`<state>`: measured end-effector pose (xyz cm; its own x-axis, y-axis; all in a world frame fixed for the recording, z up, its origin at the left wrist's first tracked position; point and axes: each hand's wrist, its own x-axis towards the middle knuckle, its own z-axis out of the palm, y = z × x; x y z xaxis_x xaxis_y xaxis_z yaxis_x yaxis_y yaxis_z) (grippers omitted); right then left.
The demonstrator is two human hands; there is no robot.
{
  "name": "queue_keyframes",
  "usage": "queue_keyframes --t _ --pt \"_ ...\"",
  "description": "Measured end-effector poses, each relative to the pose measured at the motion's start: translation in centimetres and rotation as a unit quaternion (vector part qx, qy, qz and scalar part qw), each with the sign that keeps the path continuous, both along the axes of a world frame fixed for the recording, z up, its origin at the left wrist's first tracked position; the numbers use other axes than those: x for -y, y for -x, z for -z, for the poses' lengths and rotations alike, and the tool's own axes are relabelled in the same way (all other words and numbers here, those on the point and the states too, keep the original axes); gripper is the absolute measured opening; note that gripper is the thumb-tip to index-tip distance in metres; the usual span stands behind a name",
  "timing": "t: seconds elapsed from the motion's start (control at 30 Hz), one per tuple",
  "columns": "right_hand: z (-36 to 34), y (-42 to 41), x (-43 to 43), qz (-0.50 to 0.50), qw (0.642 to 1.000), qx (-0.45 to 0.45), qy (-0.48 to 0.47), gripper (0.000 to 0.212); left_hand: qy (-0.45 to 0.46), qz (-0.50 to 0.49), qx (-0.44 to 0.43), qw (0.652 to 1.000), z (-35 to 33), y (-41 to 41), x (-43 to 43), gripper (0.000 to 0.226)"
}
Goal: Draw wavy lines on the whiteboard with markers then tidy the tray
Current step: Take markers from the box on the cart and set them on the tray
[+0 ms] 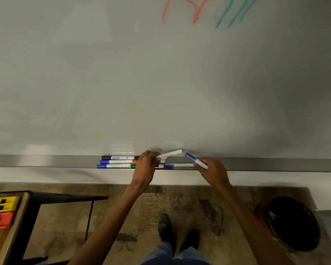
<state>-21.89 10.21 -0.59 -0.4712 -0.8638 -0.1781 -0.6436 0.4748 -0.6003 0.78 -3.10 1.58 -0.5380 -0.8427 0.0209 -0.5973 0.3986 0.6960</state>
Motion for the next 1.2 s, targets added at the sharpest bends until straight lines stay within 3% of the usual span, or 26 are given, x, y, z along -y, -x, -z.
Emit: queue_keyframes --t 0.17,0.53,0.73,0.93,1.03,1.2 --pt "-1.3 2.1 -2.8 0.034 0.999 -0.005 -0.007 0.037 0.037 0.041 -0.002 0.998 0.9 3.0 -1.0 0.024" --pt "-1.8 1.7 -3.7 0.066 0.997 -0.013 0.047 0.03 0.012 0.073 0.059 0.995 3.5 6.5 -2.9 0.031" --pt "-1.6 1.1 -3.9 0.069 0.995 -0.019 0.063 0.03 0.075 0.09 0.03 0.993 5.8 6.5 -3.9 0.015" --pt "-1.5 0.6 -3.3 0.071 0.995 -0.023 0.067 0.027 0.011 0.063 0.023 0.998 6.3 5.7 -3.6 0.022" --pt "-1.3 0.2 -3.0 0.062 0.994 -0.017 0.087 0.023 0.056 0.084 0.051 0.994 6.9 5.4 -3.2 0.034" --pt "0.3 -0.2 -1.6 0.02 0.993 -0.058 0.104 0.021 0.104 0.086 0.059 0.989 6.7 5.2 -3.1 0.035"
